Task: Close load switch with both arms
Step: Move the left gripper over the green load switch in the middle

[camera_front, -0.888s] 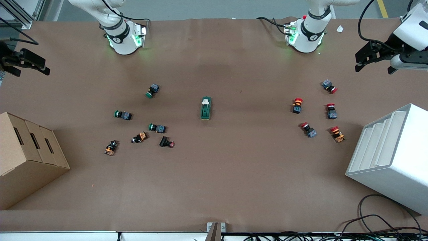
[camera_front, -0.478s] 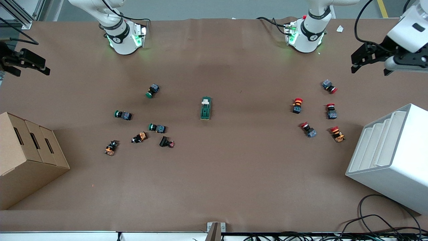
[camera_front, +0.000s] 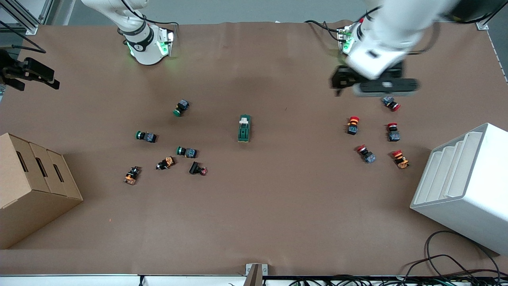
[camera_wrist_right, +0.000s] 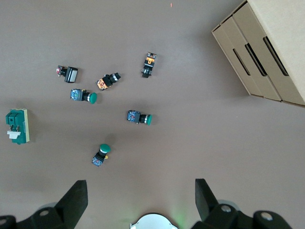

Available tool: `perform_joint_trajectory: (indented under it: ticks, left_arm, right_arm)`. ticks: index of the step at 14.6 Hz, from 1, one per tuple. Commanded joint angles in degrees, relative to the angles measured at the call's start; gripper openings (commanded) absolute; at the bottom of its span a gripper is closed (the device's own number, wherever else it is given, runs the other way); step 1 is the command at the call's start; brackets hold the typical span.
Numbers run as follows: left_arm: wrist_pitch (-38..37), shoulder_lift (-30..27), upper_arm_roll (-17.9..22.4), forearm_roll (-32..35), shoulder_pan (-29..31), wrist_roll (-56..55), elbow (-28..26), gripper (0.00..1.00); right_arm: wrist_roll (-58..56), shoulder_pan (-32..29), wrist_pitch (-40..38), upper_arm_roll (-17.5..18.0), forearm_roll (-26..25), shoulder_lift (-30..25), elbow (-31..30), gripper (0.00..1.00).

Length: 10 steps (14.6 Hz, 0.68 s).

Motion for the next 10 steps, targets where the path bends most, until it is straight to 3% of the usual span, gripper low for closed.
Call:
perform_joint_trajectory:
  ticks: [1, 5, 10]
  left_arm:
    - [5.2, 4.0, -5.1, 2.7, -2.0, -11.6, -0.9, 1.0]
    - [10.8, 11.8, -5.3, 11.6, -13.3, -27.4, -1.3, 1.0]
    - [15.7, 21.2, -5.3, 22.7, -22.9, -42.6, -1.3, 1.0]
  right_arm:
    - [-0.4, -0.2, 0.2, 0.0, 0.8, -1.6, -1.5, 1.0]
    - [-0.2, -0.3, 0.2, 0.0, 0.1, -0.9, 0.4, 1.0]
    - [-0.3, -0.9, 0.3, -0.2, -0.1, 3.1, 1.1, 1.0]
